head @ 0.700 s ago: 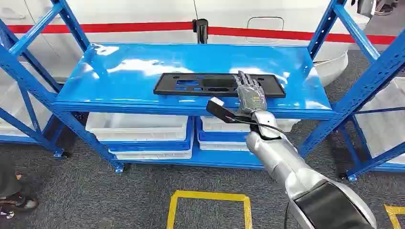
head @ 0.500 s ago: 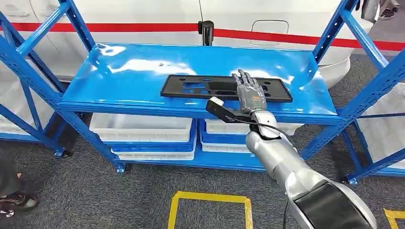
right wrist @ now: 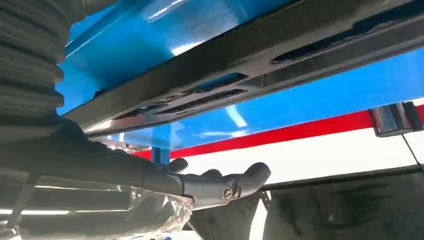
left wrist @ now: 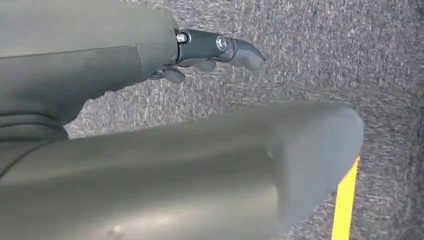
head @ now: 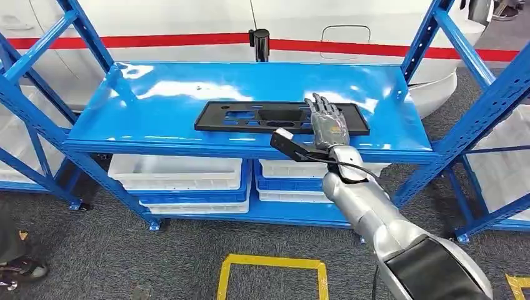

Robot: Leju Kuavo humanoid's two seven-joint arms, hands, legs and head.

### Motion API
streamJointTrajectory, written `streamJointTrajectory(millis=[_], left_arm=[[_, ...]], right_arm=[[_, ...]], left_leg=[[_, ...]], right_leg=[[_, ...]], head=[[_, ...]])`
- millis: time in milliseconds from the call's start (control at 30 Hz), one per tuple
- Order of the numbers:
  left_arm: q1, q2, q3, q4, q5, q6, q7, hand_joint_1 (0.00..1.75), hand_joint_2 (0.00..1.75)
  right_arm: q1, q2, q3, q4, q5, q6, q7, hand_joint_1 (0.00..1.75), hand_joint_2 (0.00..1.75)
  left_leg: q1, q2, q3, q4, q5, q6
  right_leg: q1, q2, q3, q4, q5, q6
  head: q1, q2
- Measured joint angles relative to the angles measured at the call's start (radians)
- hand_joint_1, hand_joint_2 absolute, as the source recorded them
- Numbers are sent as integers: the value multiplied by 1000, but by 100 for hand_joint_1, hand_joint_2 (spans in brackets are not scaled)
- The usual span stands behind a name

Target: Take the parts from the cabinet and place them on the table.

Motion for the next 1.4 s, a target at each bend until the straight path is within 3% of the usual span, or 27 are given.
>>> streamJointTrajectory(millis=[33, 67, 167, 200, 300, 367, 400, 500, 533, 567, 600, 667, 700, 733, 800, 867, 933, 1000, 1033, 1100, 1133, 1167, 1200, 1233, 1333, 1367, 1400], left_arm=[[0, 0, 0, 0, 0, 0, 0, 0, 0], [0, 0, 1, 0, 0, 0, 0, 0, 0], [0, 1, 4, 0, 0, -1, -3, 0, 0], [-2, 3, 6, 0, 0, -2, -3, 0, 0], [-3, 3, 9, 0, 1, -2, -5, 0, 0], [-1, 0, 10, 0, 1, -2, -5, 0, 0], [-3, 0, 10, 0, 1, -2, -5, 0, 0], [-5, 0, 10, 0, 1, -2, -5, 0, 0], [-4, 0, 11, 0, 1, -2, -5, 0, 0], [-3, -1, 11, 0, 1, -2, -5, 0, 0], [-4, -1, 11, 0, 2, -3, -5, 0, 0], [-4, -2, 14, 0, 2, -3, -6, 0, 0], [-4, -2, 15, 0, 3, -3, -10, 0, 0], [-3, -2, 16, 0, 3, -2, -17, 0, 0], [-3, -2, 16, 0, 3, -2, -24, 0, 0], [-3, 2, 17, -1, 5, -2, -34, 0, 0], [-3, -1, 19, -1, 12, 6, -87, 0, 0], [-3, -2, 26, -1, 19, 51, -141, 0, 0], [-2, -2, 34, -1, 23, 90, -166, 0, 0], [-1, -3, 45, 0, 26, 169, -194, 0, 0], [-1, -3, 51, 0, 28, 202, -200, 0, 175], [-2, -3, 56, 0, 28, 221, -203, 0, 175], [-3, -2, 63, 0, 32, 235, -205, 0, 175], [-4, -3, 68, -1, 34, 247, -211, 0, 175], [-4, -4, 86, -1, 54, 253, -226, 0, 175], [-4, -4, 93, -1, 56, 260, -226, 0, 175], [-5, -6, 99, -1, 65, 272, -226, 0, 175]], right_arm=[[0, 0, 0, 1, 0, 1, 0, 0, 175], [1, 0, 0, 1, 3, 1, 0, 0, 175], [-1, 4, 0, 1, 6, 1, -1, 0, 175], [-1, 5, 0, 1, 6, 1, -1, 0, 175], [1, 5, 0, 1, 11, 0, -1, 0, 175], [0, 5, 0, 1, 14, -1, 0, 0, 175], [-4, 4, 0, 1, 16, -1, 0, 0, 175], [6, 3, 0, 4, 18, -1, 1, 0, 175], [12, 2, 0, 5, 18, -1, 2, 0, 175], [15, 2, 0, 6, 18, -1, 2, 2, 175], [15, 2, 0, 7, 18, 0, 2, 145, 175], [10, 0, 0, 7, 18, 1, 0, 145, 175], [6, 1, 0, 7, 19, 2, -2, 145, 175], [7, 3, 0, 7, 19, 5, -4, 145, 175], [9, 3, 0, 7, 19, 10, -4, 175, 175], [7, 4, 0, 7, 19, 11, -5, 175, 175], [8, 5, 0, 7, 19, 8, -15, 175, 175], [12, 5, 0, 7, 21, 1, -26, 175, 175], [15, 4, 0, 7, 23, -10, -34, 175, 175], [17, 5, 0, 6, 28, -32, -45, 175, 175], [17, 5, 0, 3, 34, -38, -52, 175, 175], [17, 5, 0, -3, 42, -48, -56, 175, 175], [17, 6, 0, -10, 47, -61, -58, 175, 175], [17, 4, 0, -16, 53, -75, -60, 175, 175], [21, 3, -1, -49, 60, -90, -68, 175, 175], [22, 1, -2, -65, 60, -90, -70, 175, 175], [22, -5, -5, -81, 63, -93, -72, 175, 175]], left_leg=[[0, 0, -13, 12, 9, 0], [0, 0, -4, -23, 41, 3], [-2, 0, 116, -280, 177, 24], [-8, 2, 128, -297, 157, 28], [-19, 0, 128, -299, 152, 45], [-8, 1, 156, -338, 170, 59], [-11, 1, 162, -347, 173, 66], [-15, 0, 163, -346, 170, 74], [-15, -3, 163, -346, 169, 74], [-15, -6, 165, -345, 167, 72], [-15, -8, 165, -343, 165, 69], [-15, -9, 165, -332, 154, 59], [-27, -9, 158, -318, 144, 50], [-26, -8, 159, -312, 137, 47], [-19, -7, 162, -313, 133, 38], [-10, -6, 159, -301, 123, 27], [-7, -1, 116, -197, 59, 12], [-1, -1, 29, -31, -9, 0], [1, -1, 2, 11, -11, -2], [2, 0, 24, -58, 50, -1], [2, 0, 65, -147, 100, 4], [2, 0, 109, -239, 143, 11], [-3, 0, 141, -306, 153, 20], [-7, 0, 141, -307, 150, 24], [-16, -1, 142, -312, 151, 44], [-3, 1, 156, -336, 166, 56], [-9, 3, 160, -344, 169, 61]], right_leg=[[1, 1, 1, 0, -1, -1], [1, 2, 4, 0, -2, -2], [1, 6, 20, -2, -11, 3], [7, 6, 22, -2, -13, 7], [6, 6, 24, -11, -17, 23], [11, 2, 22, -5, -22, 32], [13, 1, 0, 42, -46, 26], [10, 1, -129, 275, -127, 15], [10, 1, -154, 310, -127, 22], [10, 1, -150, 284, -108, 32], [9, 1, -123, 220, -75, 42], [7, -4, -39, 35, -5, 54], [11, -6, -7, -11, 7, 50], [6, -5, -15, -8, 18, 36], [11, -4, -12, -6, 13, 22], [-2, -2, -5, -12, 18, 11], [-2, 0, 0, -12, 14, -1], [1, 0, 1, -12, 12, -3], [1, 0, 1, -11, 11, -4], [1, 3, 5, -11, 10, -4], [1, 5, 10, -11, 8, -1], [1, 6, 14, -12, 6, 1], [5, 6, 15, -12, 4, 4], [12, 7, 13, -12, 1, 10], [8, 6, 17, -23, 4, 28], [14, 4, 6, -17, 0, 32], [13, 1, -4, 15, -19, 28]], head=[[1, 0], [0, 0], [0, 0], [2, 0], [2, 0], [6, 0], [9, 0], [10, 0], [10, 0], [10, 0], [10, 0], [11, 0], [13, 0], [6, 0], [3, 0], [3, 0], [-5, 0], [-5, 0], [-4, 0], [-6, 0], [-5, 0], [-5, 0], [-5, 0], [-3, 0], [-5, 0], [-2, 0], [2, 0]])
